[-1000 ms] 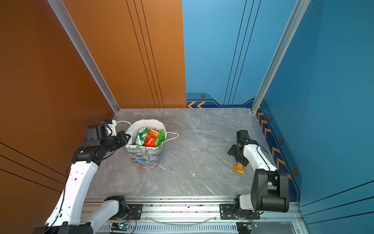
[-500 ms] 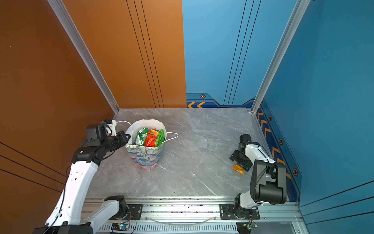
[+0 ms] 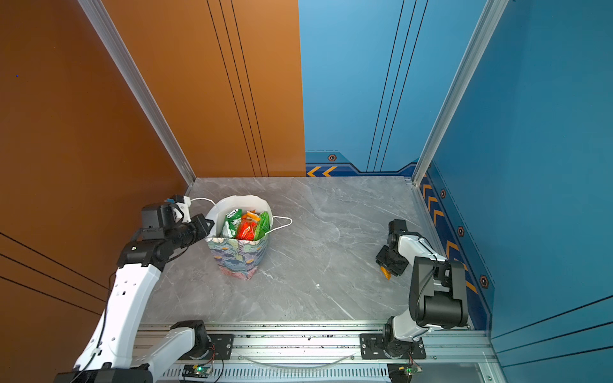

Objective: Place the snacks into the paper bag
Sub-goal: Pick up the snack from the middle-right of the table.

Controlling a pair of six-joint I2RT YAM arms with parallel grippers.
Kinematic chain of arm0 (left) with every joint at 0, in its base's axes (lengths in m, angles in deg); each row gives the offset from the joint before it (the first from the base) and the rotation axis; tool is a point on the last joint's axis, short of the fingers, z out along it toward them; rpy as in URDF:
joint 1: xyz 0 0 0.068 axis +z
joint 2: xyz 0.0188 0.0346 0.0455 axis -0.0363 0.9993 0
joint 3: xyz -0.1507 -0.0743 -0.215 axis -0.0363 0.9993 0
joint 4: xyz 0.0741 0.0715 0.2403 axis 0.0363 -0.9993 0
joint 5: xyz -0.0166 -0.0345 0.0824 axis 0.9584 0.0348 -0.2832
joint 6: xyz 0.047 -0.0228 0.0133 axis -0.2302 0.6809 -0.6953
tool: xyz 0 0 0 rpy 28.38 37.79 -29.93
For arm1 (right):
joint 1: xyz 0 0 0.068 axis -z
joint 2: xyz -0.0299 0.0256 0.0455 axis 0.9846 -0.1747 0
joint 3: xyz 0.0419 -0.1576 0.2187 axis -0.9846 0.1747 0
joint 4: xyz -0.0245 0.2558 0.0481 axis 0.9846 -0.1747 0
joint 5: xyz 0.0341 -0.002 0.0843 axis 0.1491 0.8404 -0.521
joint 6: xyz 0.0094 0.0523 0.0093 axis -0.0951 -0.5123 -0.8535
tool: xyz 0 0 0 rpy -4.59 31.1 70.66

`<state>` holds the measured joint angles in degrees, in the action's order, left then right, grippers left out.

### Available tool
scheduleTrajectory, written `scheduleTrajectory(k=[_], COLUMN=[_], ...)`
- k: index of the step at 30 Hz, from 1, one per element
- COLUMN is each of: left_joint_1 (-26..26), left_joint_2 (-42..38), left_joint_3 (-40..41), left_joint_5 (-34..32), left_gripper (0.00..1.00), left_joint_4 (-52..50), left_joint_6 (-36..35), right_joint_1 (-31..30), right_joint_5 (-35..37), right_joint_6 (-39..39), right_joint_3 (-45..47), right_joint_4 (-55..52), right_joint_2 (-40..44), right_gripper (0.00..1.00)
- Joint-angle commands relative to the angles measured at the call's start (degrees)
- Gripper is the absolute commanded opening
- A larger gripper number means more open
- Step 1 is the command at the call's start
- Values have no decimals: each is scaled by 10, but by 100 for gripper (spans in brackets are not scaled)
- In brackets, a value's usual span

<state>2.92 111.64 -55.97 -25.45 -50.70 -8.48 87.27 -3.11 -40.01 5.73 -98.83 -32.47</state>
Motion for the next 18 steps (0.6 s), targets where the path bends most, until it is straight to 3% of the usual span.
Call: scheduleTrajectory(k=[1, 18], left_joint_1=[6, 7], left_joint_2=[-5, -6], left_joint_3=[0, 0], left_joint_5=[21, 20], left_gripper=[6, 6], left_joint_4=[35, 36], left_joint_6=[0, 0], right_joint_1=[3, -6], right_joint_5=[-12, -31], right_joint_6=[1, 3], right_joint_3=[13, 30], right_joint_4=[13, 33], right_joint_2=[-1, 81], right_gripper=[35, 5])
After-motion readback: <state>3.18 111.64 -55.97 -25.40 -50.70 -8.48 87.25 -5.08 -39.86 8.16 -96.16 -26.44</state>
